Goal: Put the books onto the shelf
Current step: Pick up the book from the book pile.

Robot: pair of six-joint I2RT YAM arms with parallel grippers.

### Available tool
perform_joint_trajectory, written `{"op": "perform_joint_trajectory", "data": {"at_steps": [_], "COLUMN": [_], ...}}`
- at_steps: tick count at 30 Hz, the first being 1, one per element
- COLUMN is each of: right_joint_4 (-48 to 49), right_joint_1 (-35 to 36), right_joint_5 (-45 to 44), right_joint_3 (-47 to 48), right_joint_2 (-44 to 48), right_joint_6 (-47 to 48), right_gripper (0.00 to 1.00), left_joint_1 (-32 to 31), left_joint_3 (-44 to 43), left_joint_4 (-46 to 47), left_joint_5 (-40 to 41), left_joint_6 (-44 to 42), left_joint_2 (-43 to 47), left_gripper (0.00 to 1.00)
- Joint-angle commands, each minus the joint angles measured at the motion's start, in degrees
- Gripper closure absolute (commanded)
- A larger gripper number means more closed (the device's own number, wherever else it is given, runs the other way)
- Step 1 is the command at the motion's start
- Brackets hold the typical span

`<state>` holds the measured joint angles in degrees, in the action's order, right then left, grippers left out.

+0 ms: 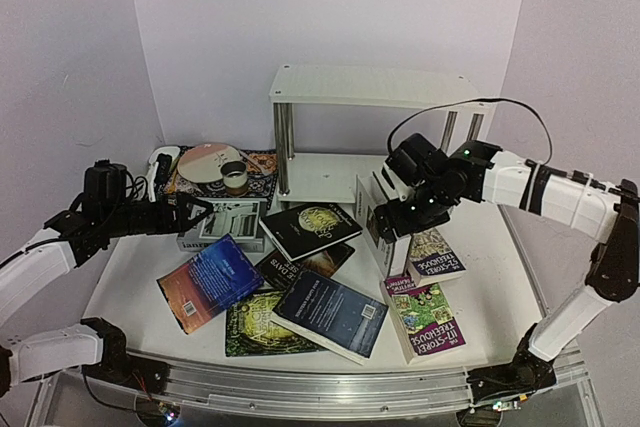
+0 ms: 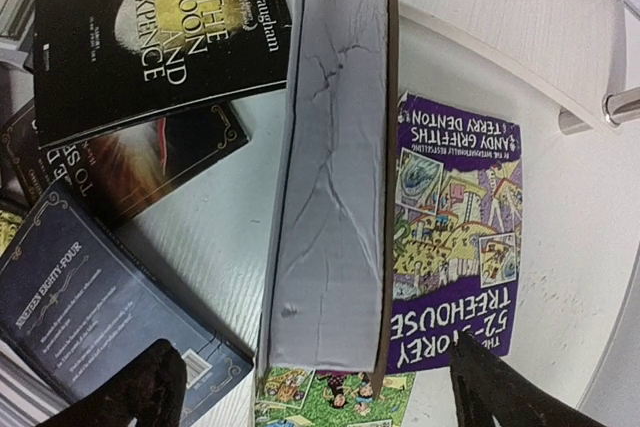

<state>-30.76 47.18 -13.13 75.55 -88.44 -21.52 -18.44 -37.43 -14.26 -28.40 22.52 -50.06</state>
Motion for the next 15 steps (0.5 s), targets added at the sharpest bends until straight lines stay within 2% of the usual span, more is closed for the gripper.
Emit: {"op": "perform_joint_trajectory", "data": {"at_steps": [1,4,8,11,13,15], "right_joint_4": [-1.4,-1.4,-1.5,-1.9,-3.0,-3.9], "right_joint_1": [0.0,0.0,0.0,-0.1,0.0,-0.1], "right_joint_5": [-5.6,-7.7,-9.9,-8.9,-8.6,-8.8], "right_joint_3": [4.4,6.2,7.3,8.5,9.6,10.2], "right_joint_2": [-4.6,-7.3,-9.4,-11.0,-12.2,-12.9], "right_joint_6": [-1.2,-2.8,-3.3,-3.1,-3.1,-3.5], "right_gripper": [0.13,0.15,0.29,0.3,0.39,0.42], "left_joint_1": [-0.2,-0.2,-0.3,-0.3,-0.3,-0.2], "left_joint_3": [-0.8,-1.1,-1.4,-2.4,-3.0,-3.5], "left_joint_4": [2.4,2.2,2.4,2.3,2.3,2.3], "left_joint_5": [-0.1,-0.6,0.1,-0.6,-1.0,-1.2], "left_joint_6": [0.1,0.7,2.0,3.3,3.9,4.0], "left_joint_2": [2.9,2.7,1.6,-0.3,-1.4,-2.4], "left_gripper": [0.01,0.01,0.0,0.01,0.01,0.01]}}
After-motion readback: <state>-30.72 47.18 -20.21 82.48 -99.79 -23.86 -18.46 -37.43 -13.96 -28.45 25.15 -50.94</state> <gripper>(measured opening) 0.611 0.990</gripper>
